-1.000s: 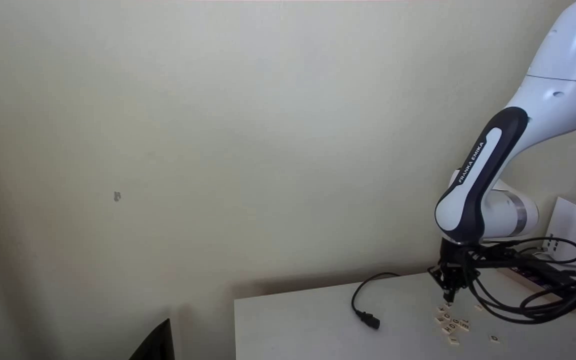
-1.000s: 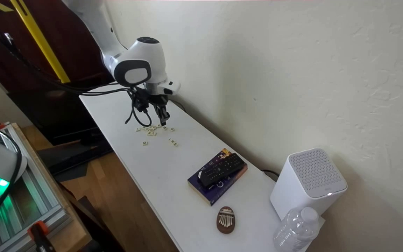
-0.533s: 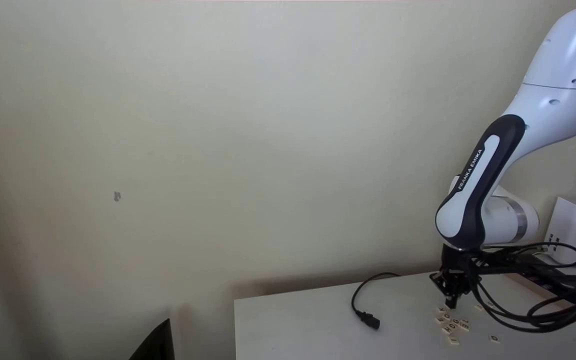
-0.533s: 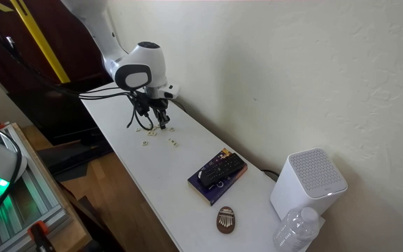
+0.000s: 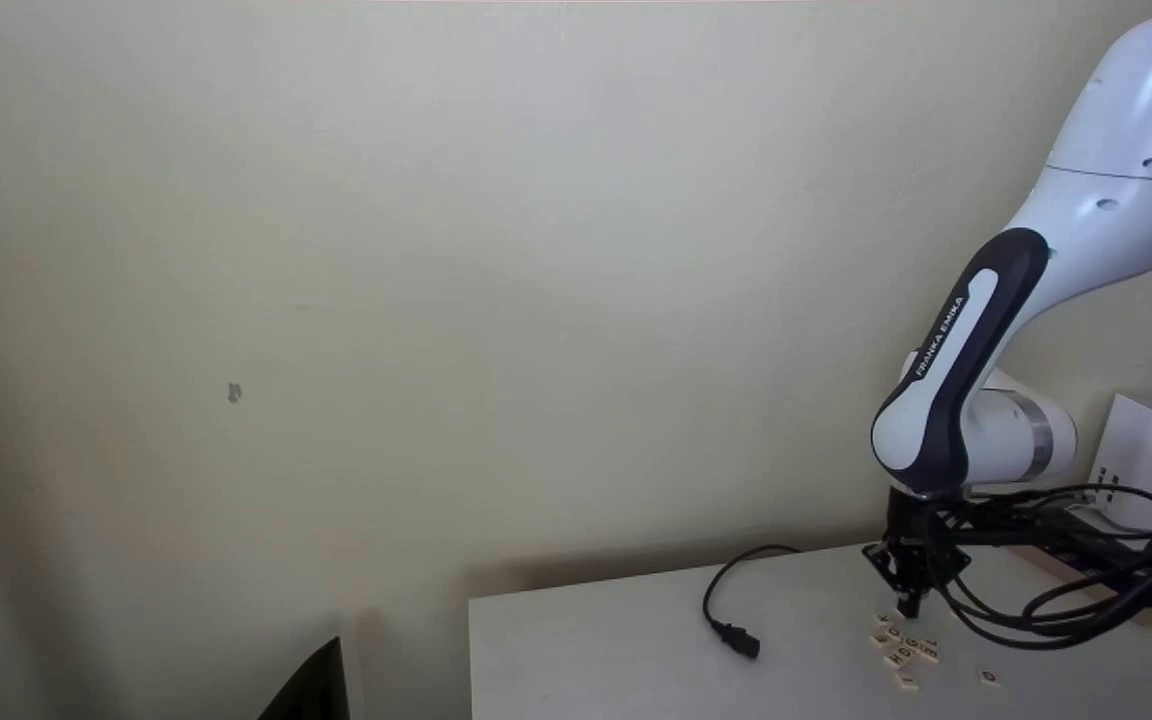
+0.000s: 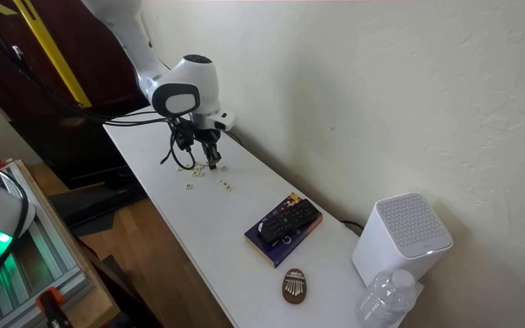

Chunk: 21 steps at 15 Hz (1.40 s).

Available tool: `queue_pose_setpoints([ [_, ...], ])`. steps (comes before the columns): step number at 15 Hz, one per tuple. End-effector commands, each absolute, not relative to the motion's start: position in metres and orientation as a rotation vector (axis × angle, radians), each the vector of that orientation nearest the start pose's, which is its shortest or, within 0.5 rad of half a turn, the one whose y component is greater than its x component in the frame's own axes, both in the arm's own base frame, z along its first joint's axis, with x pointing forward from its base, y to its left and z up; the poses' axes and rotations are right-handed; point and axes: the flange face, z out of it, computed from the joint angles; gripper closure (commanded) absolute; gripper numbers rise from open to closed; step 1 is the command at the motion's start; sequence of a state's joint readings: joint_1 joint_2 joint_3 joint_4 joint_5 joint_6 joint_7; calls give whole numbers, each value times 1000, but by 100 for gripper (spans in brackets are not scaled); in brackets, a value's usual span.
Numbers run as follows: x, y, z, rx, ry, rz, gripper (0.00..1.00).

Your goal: Line up the blocks on the table

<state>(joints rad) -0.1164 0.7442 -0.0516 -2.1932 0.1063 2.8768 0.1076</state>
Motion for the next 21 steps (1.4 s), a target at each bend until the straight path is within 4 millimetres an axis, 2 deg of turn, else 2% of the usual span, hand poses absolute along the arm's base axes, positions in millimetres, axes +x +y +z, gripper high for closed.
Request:
queue_pose_setpoints([
  [1, 502, -104, 26, -3046, 792, 153, 100],
  [11, 495, -122, 27, -2775, 1428, 211, 100],
  [21, 491, -144, 29, -2432, 1848, 277, 100],
])
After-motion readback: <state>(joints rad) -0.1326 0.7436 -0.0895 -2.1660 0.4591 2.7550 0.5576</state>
